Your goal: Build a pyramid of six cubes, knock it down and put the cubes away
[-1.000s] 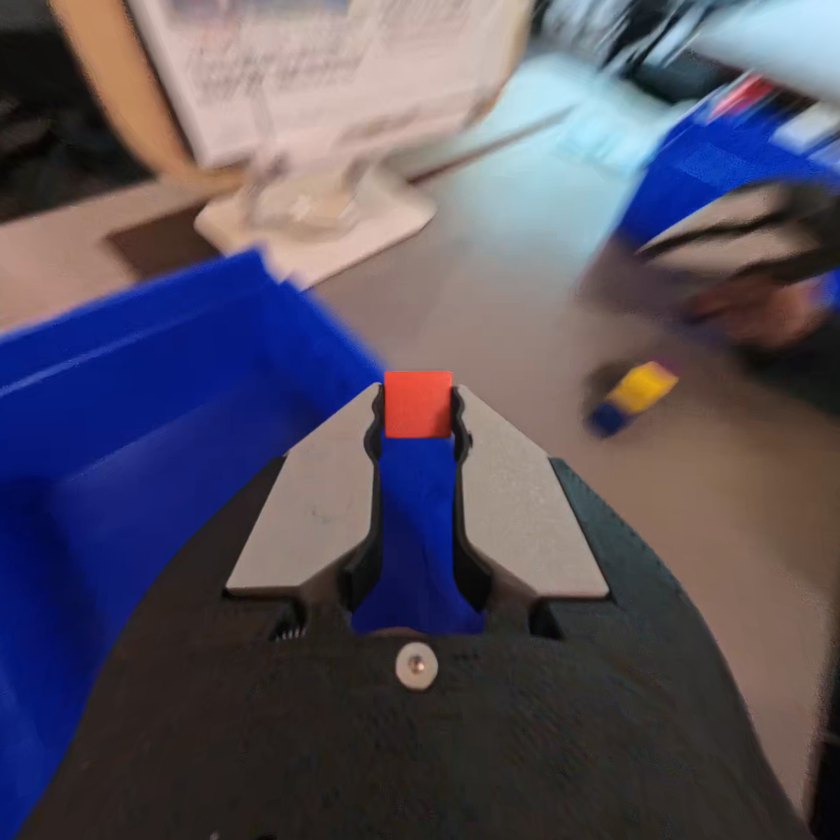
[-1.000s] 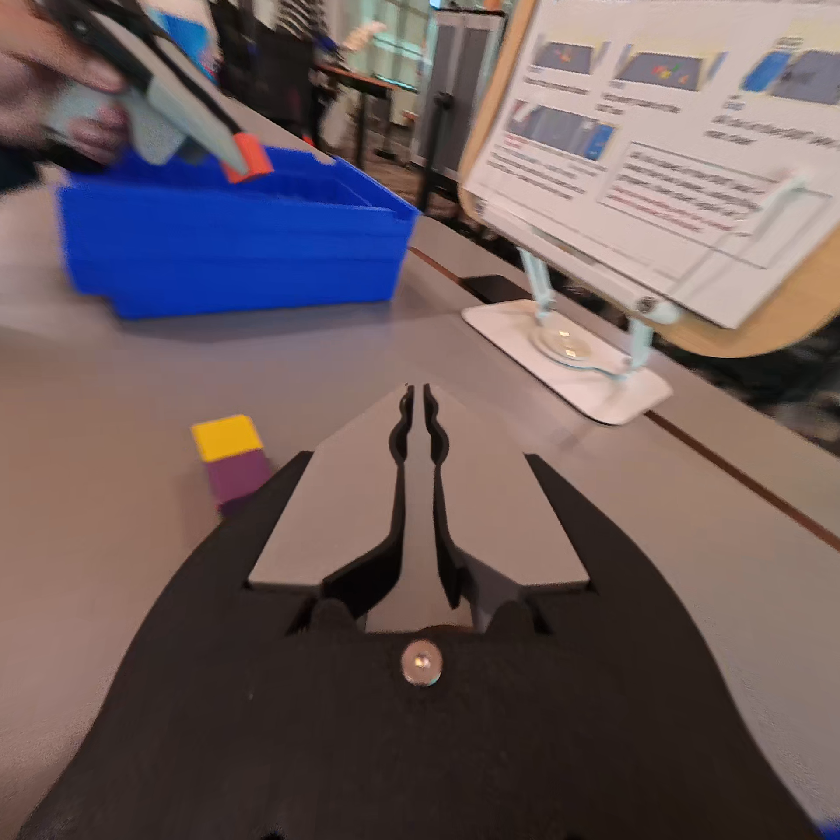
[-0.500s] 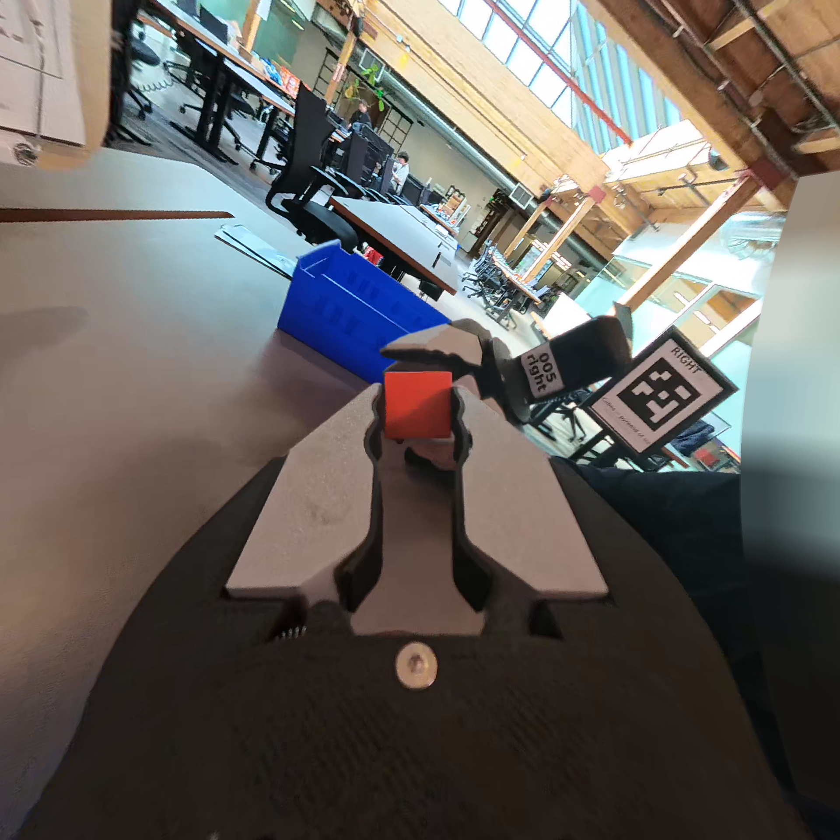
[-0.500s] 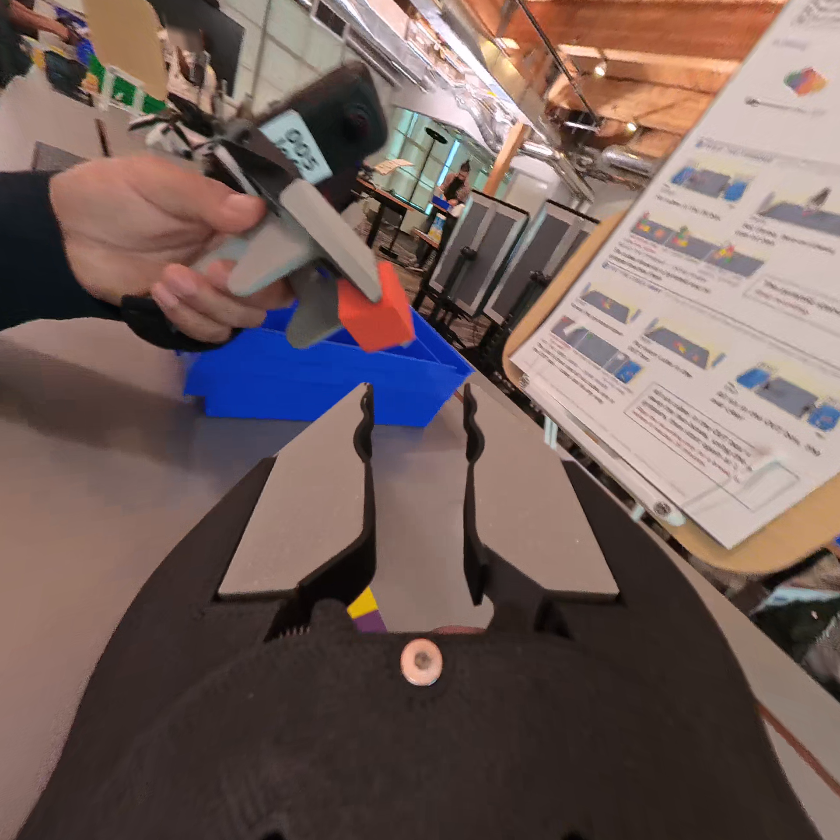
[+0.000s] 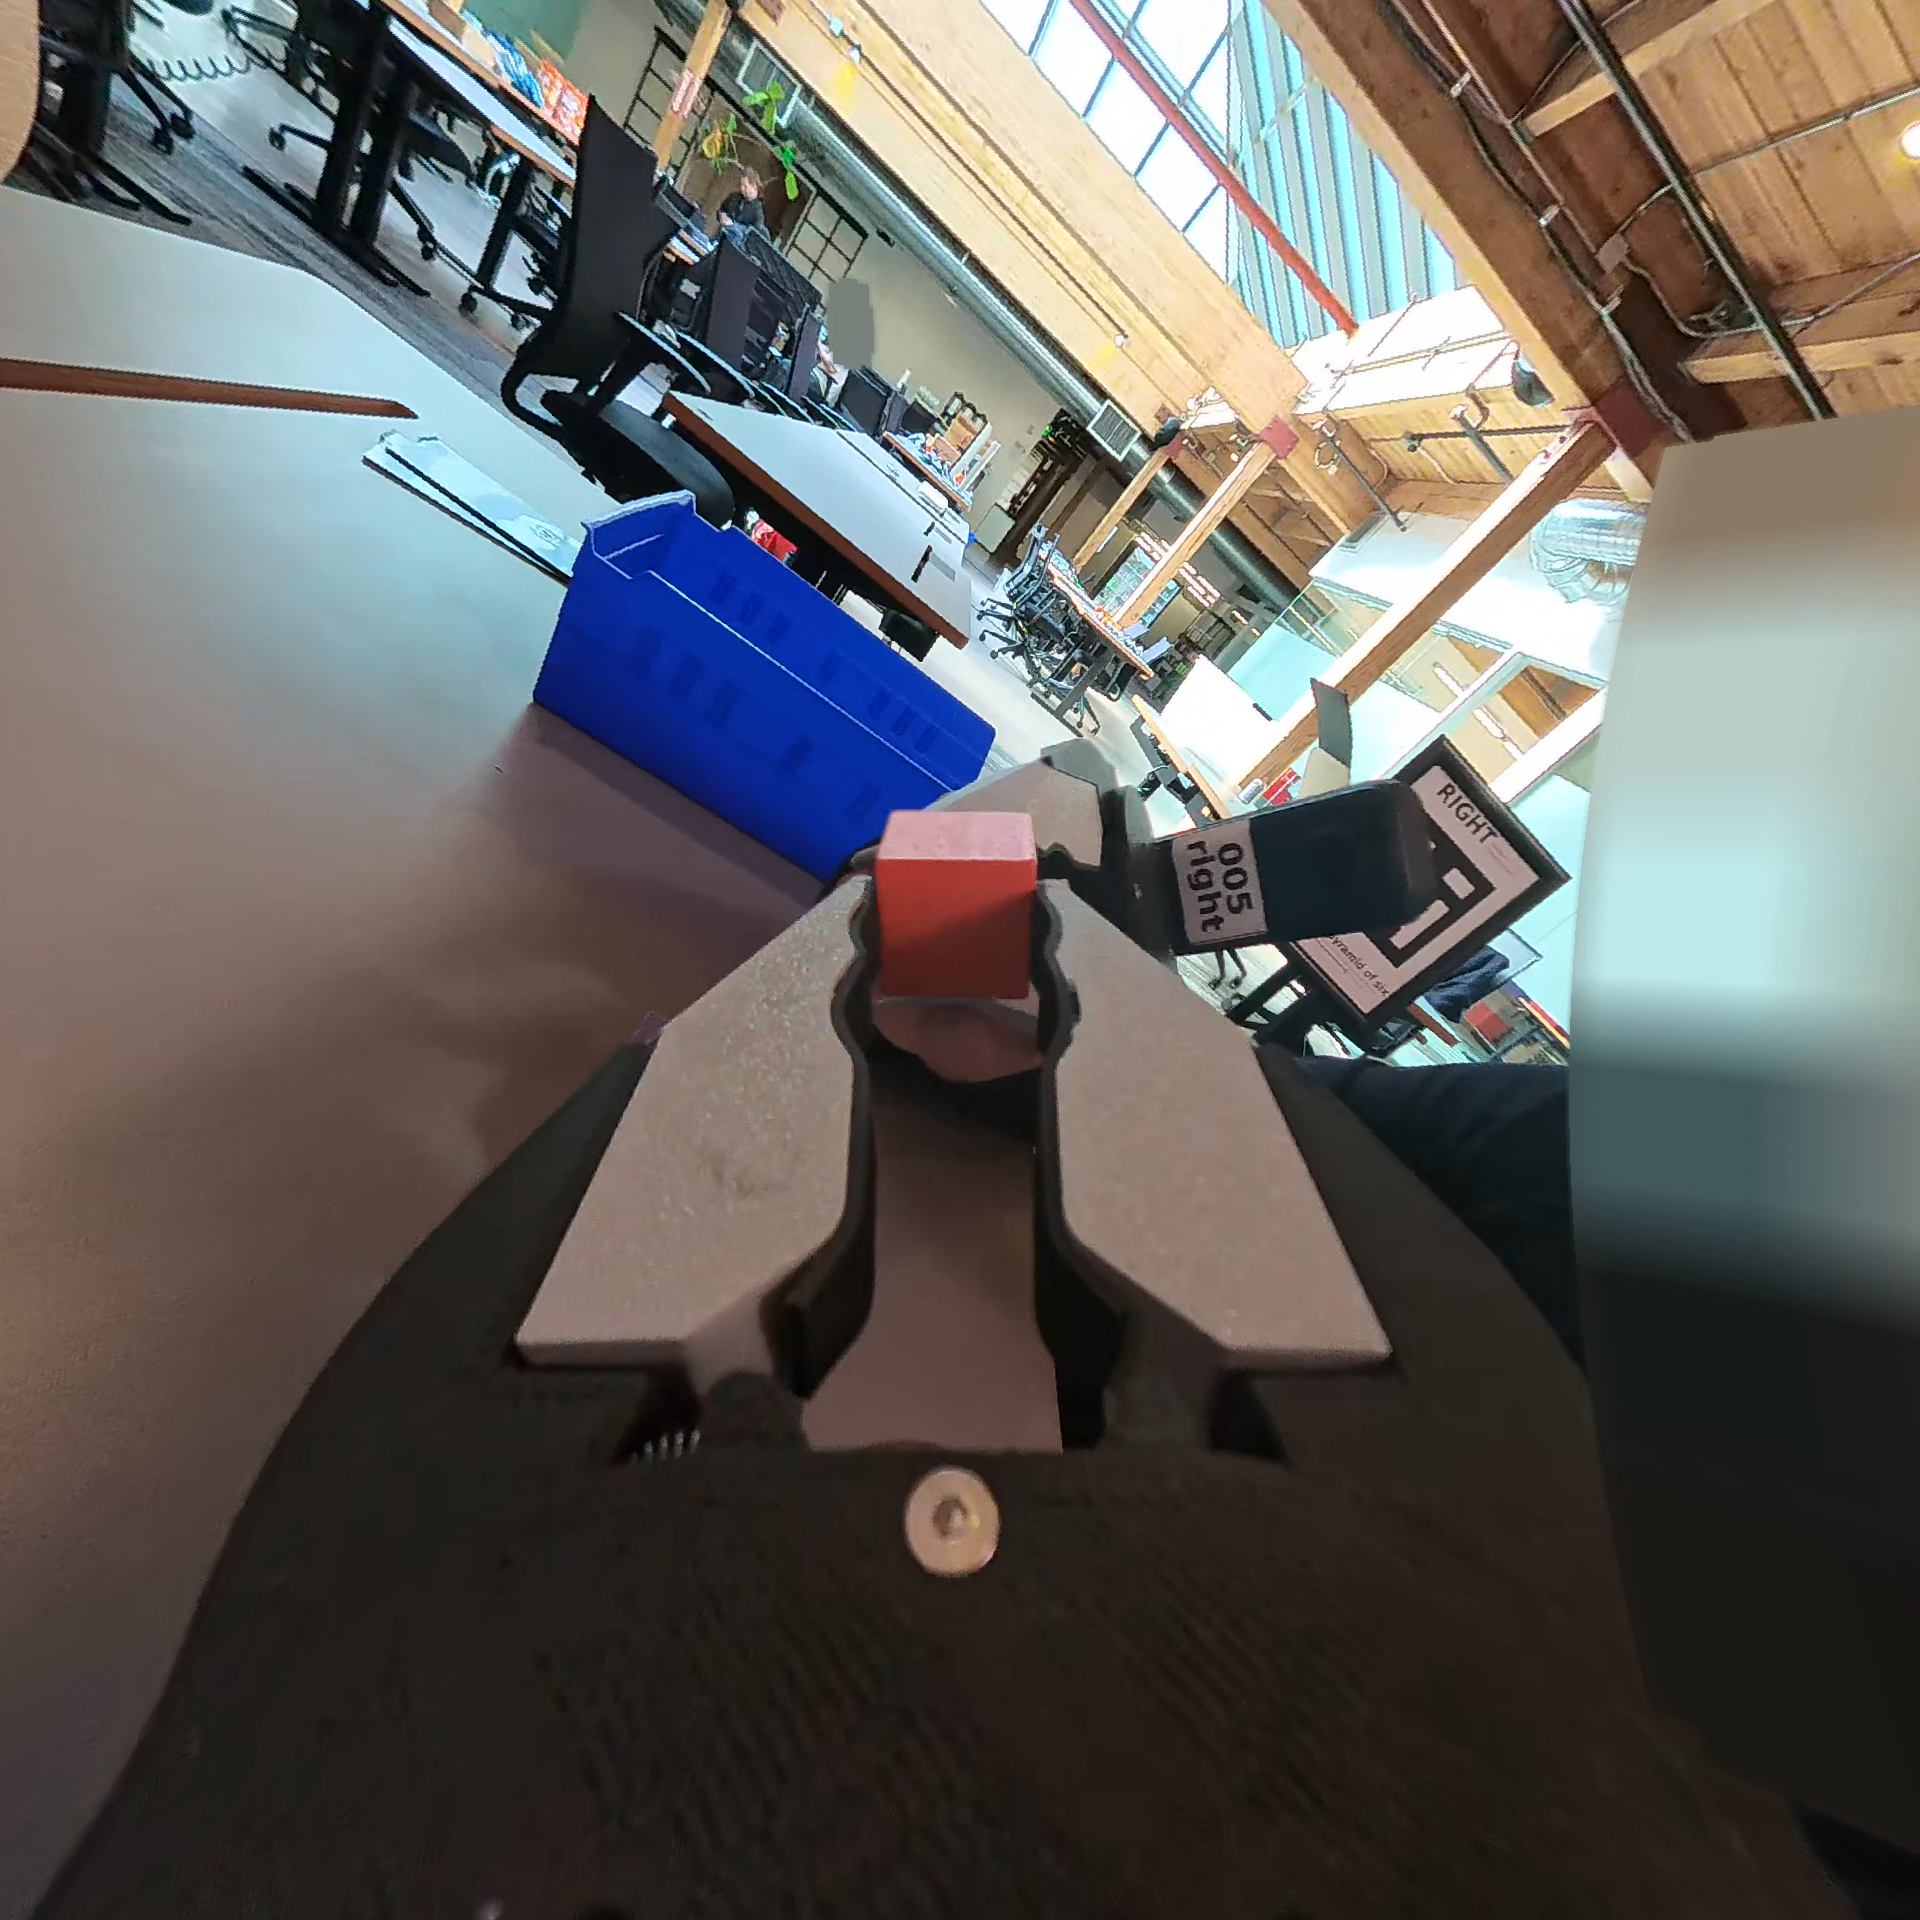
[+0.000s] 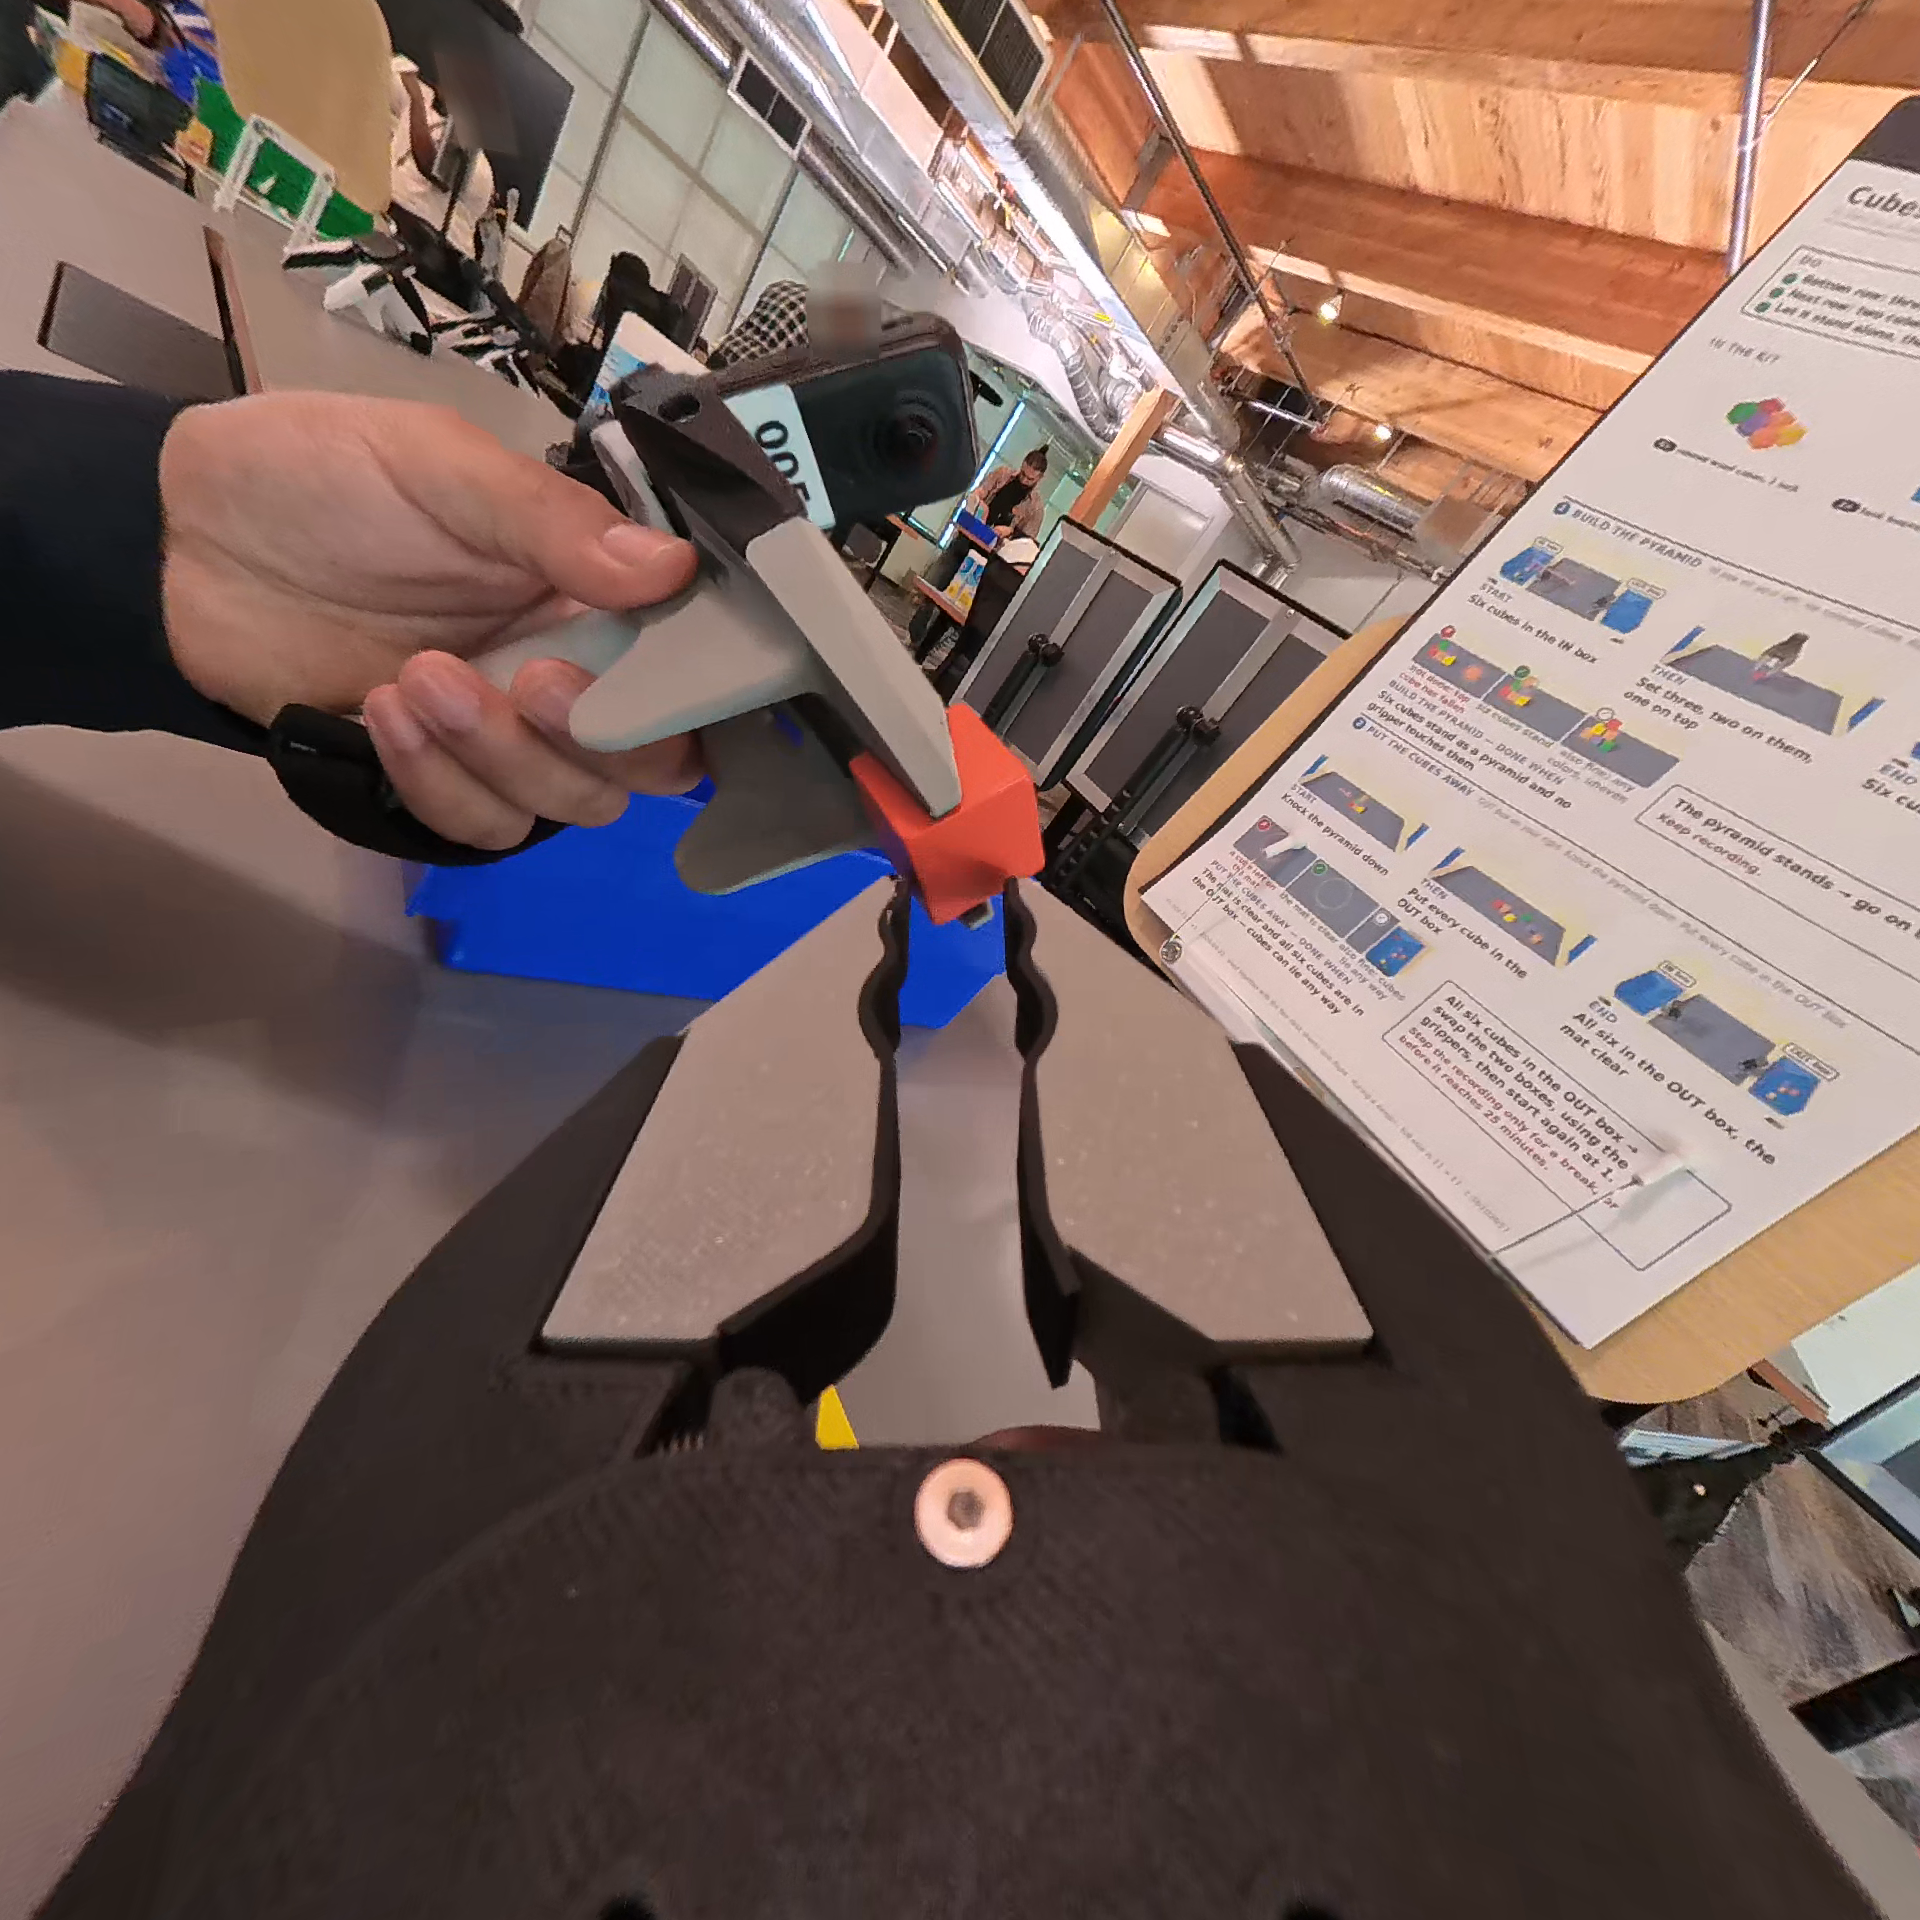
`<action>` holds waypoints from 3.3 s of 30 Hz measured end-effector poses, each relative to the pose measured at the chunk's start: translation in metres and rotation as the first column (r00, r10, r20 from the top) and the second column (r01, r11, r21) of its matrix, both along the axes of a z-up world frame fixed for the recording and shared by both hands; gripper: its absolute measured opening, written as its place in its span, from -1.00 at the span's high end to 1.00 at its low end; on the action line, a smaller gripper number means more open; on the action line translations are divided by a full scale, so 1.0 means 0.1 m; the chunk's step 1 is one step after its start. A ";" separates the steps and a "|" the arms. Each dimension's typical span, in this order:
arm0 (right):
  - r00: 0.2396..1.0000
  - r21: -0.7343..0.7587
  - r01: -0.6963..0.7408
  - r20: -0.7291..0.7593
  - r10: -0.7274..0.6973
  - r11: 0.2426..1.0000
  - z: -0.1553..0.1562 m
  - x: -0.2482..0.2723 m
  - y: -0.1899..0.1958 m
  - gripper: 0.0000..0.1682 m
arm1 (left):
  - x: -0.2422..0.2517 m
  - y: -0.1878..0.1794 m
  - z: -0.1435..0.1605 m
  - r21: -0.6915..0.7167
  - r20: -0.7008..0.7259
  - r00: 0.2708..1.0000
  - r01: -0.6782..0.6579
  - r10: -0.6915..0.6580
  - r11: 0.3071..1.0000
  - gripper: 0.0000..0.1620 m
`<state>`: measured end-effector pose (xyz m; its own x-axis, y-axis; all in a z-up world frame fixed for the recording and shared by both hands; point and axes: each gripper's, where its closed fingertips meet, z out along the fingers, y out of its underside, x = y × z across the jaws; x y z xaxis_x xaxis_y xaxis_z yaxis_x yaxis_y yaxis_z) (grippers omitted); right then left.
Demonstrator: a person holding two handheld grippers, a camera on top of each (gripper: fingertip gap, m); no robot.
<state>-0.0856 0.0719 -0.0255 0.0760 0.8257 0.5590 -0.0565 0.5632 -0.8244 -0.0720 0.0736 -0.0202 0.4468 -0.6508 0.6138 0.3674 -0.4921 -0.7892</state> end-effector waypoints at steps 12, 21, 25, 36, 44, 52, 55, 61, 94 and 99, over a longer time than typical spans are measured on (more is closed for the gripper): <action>0.996 0.012 -0.085 0.028 0.085 0.996 -0.03 0.06 -0.06 0.70 | 0.09 -0.05 -0.11 -0.027 -0.048 0.997 0.065 -0.066 0.998 0.68; 0.991 0.063 -0.133 0.043 0.130 0.989 -0.04 0.10 -0.15 0.68 | 0.16 -0.08 -0.18 -0.049 -0.073 0.991 0.105 -0.108 0.993 0.67; 0.988 0.035 -0.146 0.064 0.144 0.989 -0.05 0.11 -0.15 0.70 | 0.15 -0.08 -0.16 -0.049 -0.060 0.993 0.103 -0.106 0.993 0.67; 0.980 -0.138 -0.179 0.063 0.189 0.974 0.01 0.15 -0.04 0.70 | 0.03 0.00 -0.15 -0.006 -0.099 0.995 0.020 -0.020 1.000 0.47; 0.892 -0.492 -0.224 0.245 0.380 0.841 -0.37 0.28 0.33 0.70 | -0.18 0.10 -0.14 0.093 -0.225 0.965 -0.114 0.133 0.989 0.46; 0.848 -0.604 -0.180 0.304 0.434 0.776 -0.67 0.30 0.50 0.70 | -0.09 0.10 -0.25 0.083 -0.299 0.946 -0.103 0.123 0.991 0.45; 0.836 -0.604 -0.185 0.318 0.448 0.775 -0.78 0.32 0.45 0.70 | -0.13 0.13 -0.30 0.102 -0.367 0.916 -0.133 0.162 0.986 0.44; 0.828 -0.596 -0.164 0.349 0.439 0.786 -0.91 0.36 0.44 0.70 | -0.07 0.11 -0.32 0.099 -0.378 0.915 -0.114 0.143 0.989 0.44; 0.798 -0.593 -0.140 0.407 0.445 0.793 -1.08 0.37 0.43 0.71 | -0.02 0.12 -0.42 0.073 -0.408 0.906 -0.093 0.115 0.993 0.44; 0.797 -0.596 -0.137 0.408 0.446 0.791 -1.09 0.38 0.44 0.71 | 0.00 0.11 -0.43 0.069 -0.412 0.905 -0.087 0.108 0.994 0.44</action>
<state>-0.0480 0.1154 -0.1343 -0.3813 0.9214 -0.0752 0.3633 0.0745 -0.9287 -0.0721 0.0847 -0.0632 0.7169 -0.6149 0.3285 0.0459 -0.4285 -0.9024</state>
